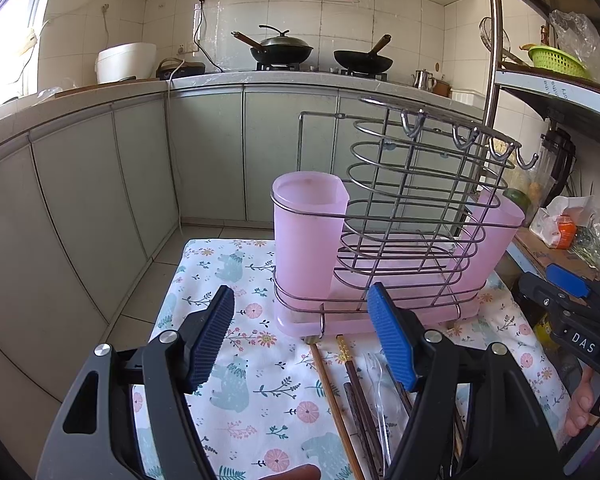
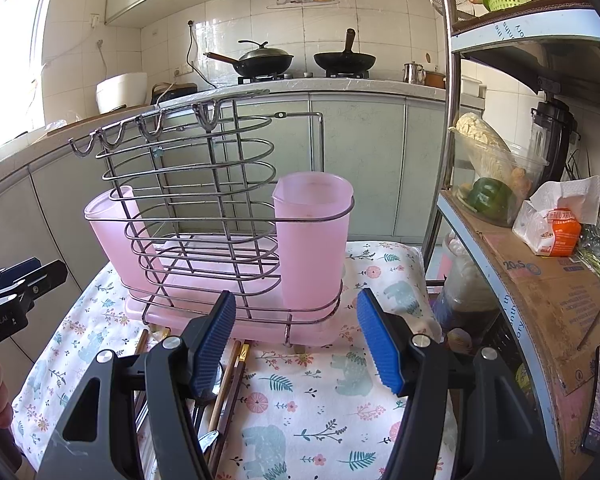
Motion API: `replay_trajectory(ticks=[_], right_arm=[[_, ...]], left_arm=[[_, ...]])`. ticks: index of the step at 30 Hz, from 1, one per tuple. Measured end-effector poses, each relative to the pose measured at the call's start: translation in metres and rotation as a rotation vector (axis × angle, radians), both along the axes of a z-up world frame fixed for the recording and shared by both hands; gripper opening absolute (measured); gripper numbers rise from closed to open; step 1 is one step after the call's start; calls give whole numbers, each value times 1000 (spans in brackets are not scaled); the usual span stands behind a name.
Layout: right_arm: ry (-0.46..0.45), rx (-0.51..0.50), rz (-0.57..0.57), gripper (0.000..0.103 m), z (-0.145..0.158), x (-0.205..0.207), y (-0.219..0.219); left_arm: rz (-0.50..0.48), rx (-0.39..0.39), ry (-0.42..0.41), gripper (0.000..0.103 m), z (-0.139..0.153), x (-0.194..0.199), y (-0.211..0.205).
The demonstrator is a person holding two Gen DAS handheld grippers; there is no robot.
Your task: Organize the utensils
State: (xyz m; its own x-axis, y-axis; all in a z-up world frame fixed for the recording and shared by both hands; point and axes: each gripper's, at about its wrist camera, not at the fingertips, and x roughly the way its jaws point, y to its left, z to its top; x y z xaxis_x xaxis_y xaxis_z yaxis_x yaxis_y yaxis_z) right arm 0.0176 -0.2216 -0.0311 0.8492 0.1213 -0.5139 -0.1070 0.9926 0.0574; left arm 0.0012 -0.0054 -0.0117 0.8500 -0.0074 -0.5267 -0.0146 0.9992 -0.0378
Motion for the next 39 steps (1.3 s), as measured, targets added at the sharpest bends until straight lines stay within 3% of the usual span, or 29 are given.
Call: replay_trajectory(ticks=[39], right_arm=[[19,2,19,62,-1,1,4]], left_arm=[[5,-17,14,70,-3,0,6]])
